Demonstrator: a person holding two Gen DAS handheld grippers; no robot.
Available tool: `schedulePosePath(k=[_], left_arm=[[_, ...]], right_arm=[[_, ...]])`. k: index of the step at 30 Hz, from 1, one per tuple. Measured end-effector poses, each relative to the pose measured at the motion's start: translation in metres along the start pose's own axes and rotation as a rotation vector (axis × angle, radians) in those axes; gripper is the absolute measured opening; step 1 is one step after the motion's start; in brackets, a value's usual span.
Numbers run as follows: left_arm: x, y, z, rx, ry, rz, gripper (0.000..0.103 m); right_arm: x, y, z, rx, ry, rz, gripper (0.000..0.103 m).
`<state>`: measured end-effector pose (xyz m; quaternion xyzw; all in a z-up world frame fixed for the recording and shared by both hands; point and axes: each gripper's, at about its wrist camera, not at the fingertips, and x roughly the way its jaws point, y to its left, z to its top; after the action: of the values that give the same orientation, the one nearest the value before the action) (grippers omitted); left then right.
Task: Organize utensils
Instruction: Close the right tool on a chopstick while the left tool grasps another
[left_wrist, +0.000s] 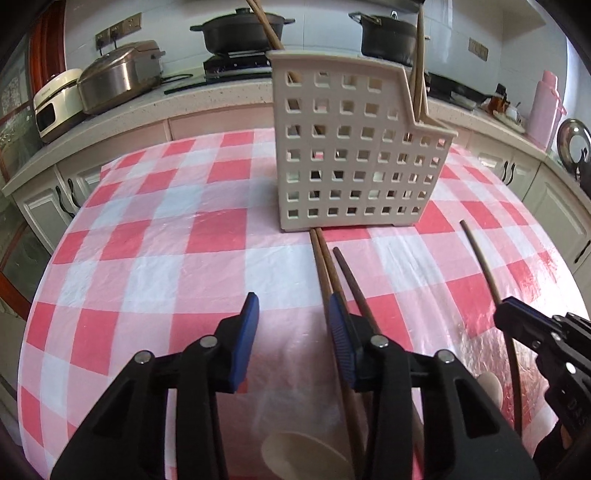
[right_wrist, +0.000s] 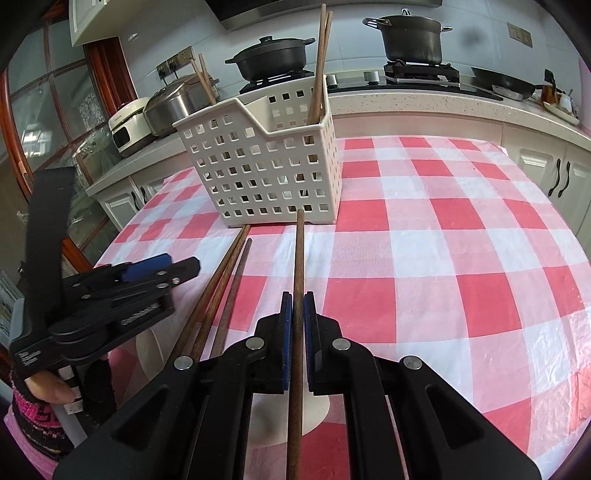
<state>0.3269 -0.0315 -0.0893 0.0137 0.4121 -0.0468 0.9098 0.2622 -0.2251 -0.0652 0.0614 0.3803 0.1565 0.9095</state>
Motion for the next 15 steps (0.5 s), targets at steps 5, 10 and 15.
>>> schedulePosePath(k=[5,10,15], left_arm=[[0.010,-0.002,0.000,-0.014,0.039,-0.022,0.033],[0.016,-0.009,0.001,0.005,0.060,0.000,0.029],[0.024,-0.008,0.005,-0.012,0.088,-0.017,0.020]], right_arm=[[-0.003,-0.005,0.000,0.008,-0.005,0.004,0.007],[-0.004,-0.006,-0.002,0.012,-0.005,0.008,0.007],[-0.005,-0.006,-0.002,0.015,-0.007,0.008,0.007]])
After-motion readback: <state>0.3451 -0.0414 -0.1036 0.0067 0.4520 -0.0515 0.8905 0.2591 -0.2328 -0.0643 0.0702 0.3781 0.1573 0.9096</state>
